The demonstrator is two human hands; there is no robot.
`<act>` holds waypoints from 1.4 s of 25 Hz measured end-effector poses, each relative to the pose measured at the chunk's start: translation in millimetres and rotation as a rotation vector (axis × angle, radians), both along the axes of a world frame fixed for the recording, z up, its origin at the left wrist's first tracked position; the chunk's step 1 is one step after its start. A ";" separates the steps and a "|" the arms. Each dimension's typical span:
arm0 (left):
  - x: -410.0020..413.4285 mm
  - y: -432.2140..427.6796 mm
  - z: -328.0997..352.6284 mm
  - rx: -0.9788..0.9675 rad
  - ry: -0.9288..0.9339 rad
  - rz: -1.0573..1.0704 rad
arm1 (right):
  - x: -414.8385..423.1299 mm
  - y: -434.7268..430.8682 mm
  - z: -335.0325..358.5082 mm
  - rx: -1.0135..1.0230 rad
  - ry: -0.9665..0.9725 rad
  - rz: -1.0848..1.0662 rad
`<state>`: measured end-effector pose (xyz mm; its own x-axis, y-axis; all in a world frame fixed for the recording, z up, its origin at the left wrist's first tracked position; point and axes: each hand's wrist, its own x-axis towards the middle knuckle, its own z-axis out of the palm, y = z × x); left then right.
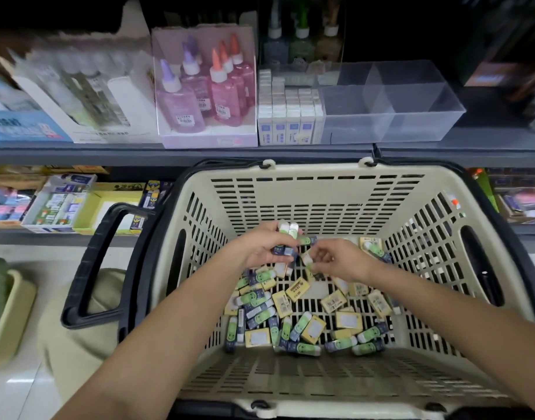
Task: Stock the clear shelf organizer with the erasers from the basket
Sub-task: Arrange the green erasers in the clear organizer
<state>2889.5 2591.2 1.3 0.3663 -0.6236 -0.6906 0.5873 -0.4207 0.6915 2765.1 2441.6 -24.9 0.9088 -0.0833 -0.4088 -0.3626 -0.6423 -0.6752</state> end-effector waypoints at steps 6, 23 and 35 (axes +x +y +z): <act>21.6 -7.7 51.1 -0.185 -0.107 0.030 | 17.5 -17.7 72.7 0.332 -0.171 -0.155; 64.9 -43.1 115.8 -0.309 -0.403 0.339 | 124.1 -105.4 171.6 -0.266 -0.419 -0.265; 67.8 -54.0 110.6 -0.307 -0.398 0.315 | 141.3 -102.9 161.9 -0.415 -0.199 0.046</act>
<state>2957.4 2537.2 112.0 0.7599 -0.5925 -0.2675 0.3221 -0.0142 0.9466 2906.3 2338.6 137.0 0.9729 -0.1612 -0.1661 -0.2169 -0.8853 -0.4113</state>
